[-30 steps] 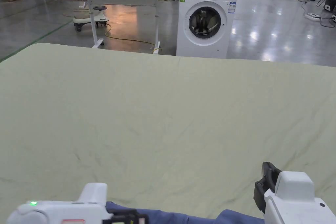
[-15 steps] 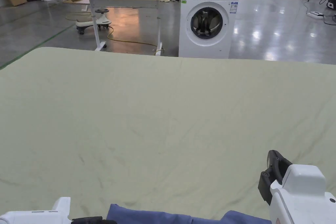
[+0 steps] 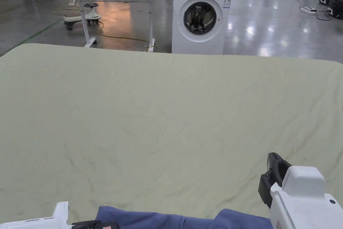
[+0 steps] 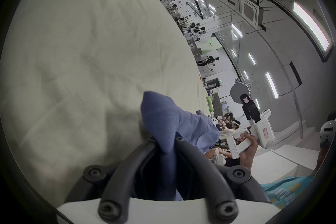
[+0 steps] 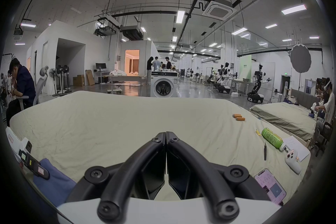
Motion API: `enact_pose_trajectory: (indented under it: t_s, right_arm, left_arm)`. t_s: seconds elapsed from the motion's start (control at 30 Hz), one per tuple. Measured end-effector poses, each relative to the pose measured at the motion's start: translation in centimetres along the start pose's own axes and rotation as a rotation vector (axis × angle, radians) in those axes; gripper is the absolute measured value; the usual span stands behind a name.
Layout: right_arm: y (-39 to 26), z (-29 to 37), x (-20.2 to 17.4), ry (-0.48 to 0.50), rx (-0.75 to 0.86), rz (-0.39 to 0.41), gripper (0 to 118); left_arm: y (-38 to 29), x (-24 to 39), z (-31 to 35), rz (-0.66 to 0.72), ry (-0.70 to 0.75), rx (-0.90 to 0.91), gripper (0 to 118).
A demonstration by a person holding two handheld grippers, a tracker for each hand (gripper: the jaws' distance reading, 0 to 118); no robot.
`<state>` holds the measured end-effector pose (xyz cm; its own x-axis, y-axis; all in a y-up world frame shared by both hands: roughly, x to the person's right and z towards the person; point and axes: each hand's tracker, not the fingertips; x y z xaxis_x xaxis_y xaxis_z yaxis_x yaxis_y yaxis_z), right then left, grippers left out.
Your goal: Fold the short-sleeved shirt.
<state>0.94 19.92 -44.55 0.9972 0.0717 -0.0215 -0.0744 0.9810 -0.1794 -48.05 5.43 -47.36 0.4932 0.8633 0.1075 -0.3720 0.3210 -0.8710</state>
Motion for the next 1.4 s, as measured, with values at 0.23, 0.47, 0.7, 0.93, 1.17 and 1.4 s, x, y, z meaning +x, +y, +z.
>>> enact_pose_trajectory:
  t_s: [0.23, 0.47, 0.7, 0.93, 1.17, 1.4]
  right_arm:
    - [0.1, -0.2, 0.1, 0.009, -0.006, 0.006, 0]
    - [0.4, -0.4, -0.3, 0.034, 0.000, -0.005, 0]
    - [0.1, -0.5, -0.6, 0.050, -0.002, -0.013, 0]
    - [-0.1, -0.2, 0.0, 0.038, -0.009, -0.018, 0]
    - [-0.4, -0.1, 0.4, 0.026, -0.025, -0.016, 0]
    - [-0.7, 0.0, 0.7, 0.016, -0.038, -0.013, 0]
  left_arm:
    - [2.5, 4.5, 5.2, -0.051, 0.160, 0.007, 4]
    - [4.1, 9.7, 11.5, -0.100, 0.447, 0.061, 4]
    - [2.9, 16.4, 8.9, -0.191, 0.554, 0.027, 4]
    - [2.2, 20.5, 5.1, -0.204, 0.599, -0.001, 4]
    - [0.7, 23.0, 0.8, -0.250, 0.552, -0.084, 4]
    - [-0.2, 22.9, -5.1, -0.215, 0.483, -0.157, 5]
